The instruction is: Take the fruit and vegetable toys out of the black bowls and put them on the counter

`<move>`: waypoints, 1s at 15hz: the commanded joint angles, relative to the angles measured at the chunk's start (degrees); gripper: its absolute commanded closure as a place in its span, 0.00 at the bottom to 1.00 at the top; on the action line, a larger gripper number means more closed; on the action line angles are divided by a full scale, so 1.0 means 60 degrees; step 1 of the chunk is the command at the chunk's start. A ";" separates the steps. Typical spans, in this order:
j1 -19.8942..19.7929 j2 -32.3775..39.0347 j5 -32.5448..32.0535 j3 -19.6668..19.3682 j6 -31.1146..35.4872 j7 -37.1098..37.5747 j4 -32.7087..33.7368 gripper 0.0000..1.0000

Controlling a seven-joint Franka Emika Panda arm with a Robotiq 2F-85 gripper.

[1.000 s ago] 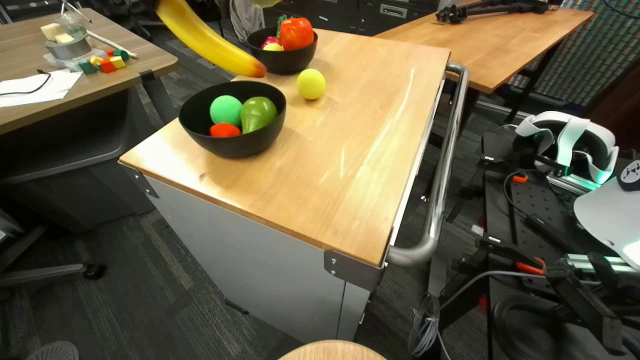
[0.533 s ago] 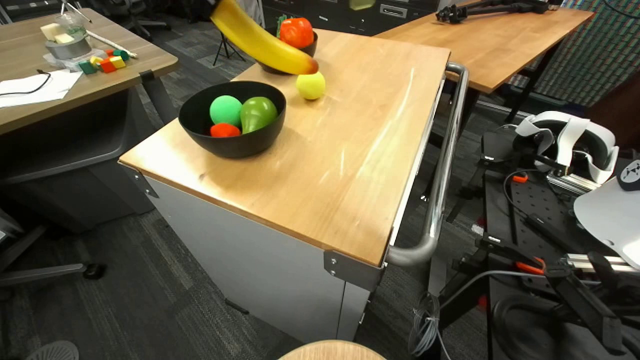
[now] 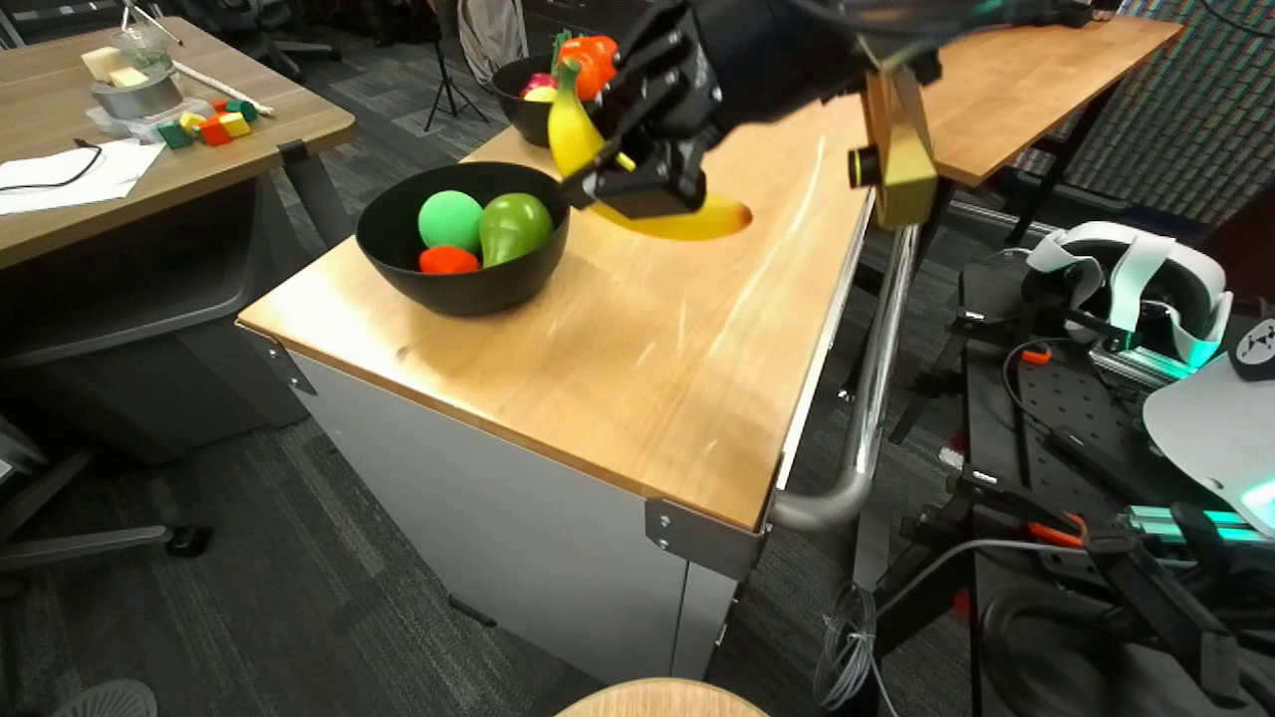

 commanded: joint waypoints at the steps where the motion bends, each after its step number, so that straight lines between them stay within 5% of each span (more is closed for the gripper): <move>1: 0.0222 0.0200 -0.1113 0.0323 -0.1058 0.1160 -0.0627 0.83; 5: 0.0245 0.0837 -0.0819 0.0443 -0.1471 0.1410 -0.0817 0.83; 6: -0.1369 0.0976 -0.0553 0.2078 -0.1395 0.1340 -0.0800 0.33; 7: -0.1634 0.1017 -0.0172 0.2376 -0.1351 0.1153 -0.0786 0.32; 11: -0.3450 0.0796 0.3028 0.4262 -0.0808 -0.0488 -0.0842 0.02; 15: -0.4666 0.0545 0.6384 0.4895 0.0406 -0.2260 -0.0656 0.00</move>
